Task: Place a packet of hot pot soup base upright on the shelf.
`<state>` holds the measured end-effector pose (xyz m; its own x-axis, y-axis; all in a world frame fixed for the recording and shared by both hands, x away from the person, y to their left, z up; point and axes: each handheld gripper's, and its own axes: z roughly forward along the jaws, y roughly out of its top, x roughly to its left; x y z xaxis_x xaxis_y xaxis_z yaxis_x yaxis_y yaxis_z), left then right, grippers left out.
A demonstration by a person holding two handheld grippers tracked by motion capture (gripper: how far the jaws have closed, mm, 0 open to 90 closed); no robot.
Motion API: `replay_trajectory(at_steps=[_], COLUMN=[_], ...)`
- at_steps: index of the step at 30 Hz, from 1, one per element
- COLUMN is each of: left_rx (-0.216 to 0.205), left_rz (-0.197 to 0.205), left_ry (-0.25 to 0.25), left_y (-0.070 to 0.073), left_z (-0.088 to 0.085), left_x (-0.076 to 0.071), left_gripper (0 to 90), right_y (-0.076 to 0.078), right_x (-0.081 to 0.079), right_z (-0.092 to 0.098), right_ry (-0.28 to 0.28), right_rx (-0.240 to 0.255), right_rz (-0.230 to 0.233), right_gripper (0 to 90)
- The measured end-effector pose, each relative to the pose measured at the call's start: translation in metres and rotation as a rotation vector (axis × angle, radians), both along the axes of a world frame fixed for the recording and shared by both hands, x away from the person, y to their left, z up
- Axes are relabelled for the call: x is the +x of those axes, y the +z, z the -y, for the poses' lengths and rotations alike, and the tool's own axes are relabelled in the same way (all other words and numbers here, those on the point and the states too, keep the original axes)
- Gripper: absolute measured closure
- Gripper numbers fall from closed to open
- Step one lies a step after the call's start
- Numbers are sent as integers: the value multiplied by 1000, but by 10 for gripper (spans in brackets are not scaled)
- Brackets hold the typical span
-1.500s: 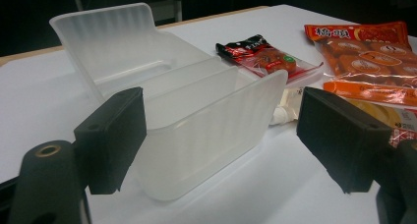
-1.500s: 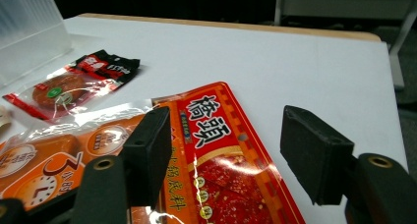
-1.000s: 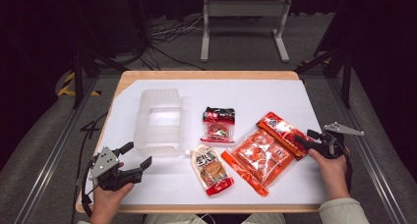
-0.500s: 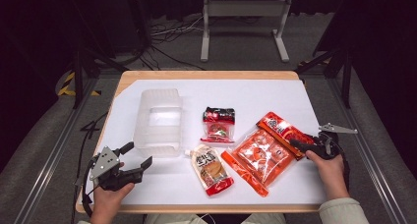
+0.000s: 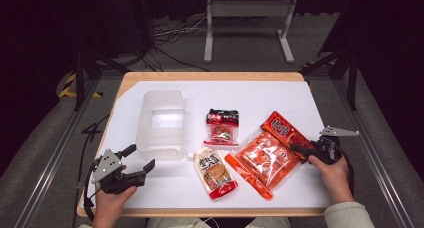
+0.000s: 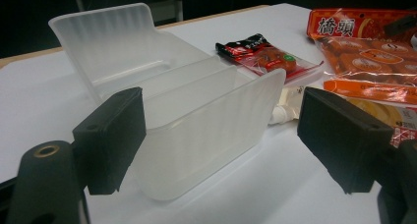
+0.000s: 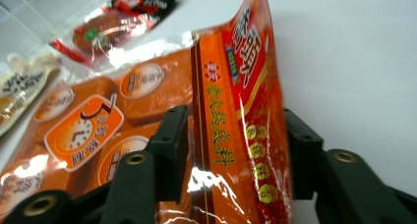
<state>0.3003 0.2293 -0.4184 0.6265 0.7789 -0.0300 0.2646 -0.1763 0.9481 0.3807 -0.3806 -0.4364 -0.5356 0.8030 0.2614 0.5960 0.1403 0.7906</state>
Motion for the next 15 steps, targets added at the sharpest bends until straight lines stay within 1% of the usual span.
replay_trajectory(at_steps=[1,3,5,6,7,8,9,10,11,12,13,15], left_rx=[1,-5,-1,0,0,-1,-2,-4,-9,-20,-38,-78], left_rz=[7,13,13,13,15,19,20,20,15,10,-6,-16], left_ry=[2,10,26,28,30,32,33,35,34,29,20,5], left_y=[0,1,1,1,1,1,1,2,2,3,5,8], left_z=[0,-1,0,-1,-1,-1,-1,-2,-2,-2,-1,-1], left_x=[0,0,-1,-1,-1,-1,-1,-1,-1,-1,-2,-4], left_gripper=[191,188,179,179,179,179,179,179,178,163,147,131], right_y=[-2,-1,0,0,0,-1,-1,0,0,0,1,3], right_x=[1,0,0,0,0,1,1,1,2,2,2,2], right_z=[-2,-7,-8,-7,-6,-5,-4,-3,-2,-2,-2,-1], right_ry=[16,21,8,-3,-11,-21,-27,-40,-40,-40,-41,-41], right_rx=[-24,-72,-105,-116,-121,-122,-116,-127,-119,-116,-115,-107], right_rz=[-5,0,7,4,6,3,5,7,2,1,-1,-7], right_gripper=[586,646,737,798,833,848,887,899,900,900,900,900])
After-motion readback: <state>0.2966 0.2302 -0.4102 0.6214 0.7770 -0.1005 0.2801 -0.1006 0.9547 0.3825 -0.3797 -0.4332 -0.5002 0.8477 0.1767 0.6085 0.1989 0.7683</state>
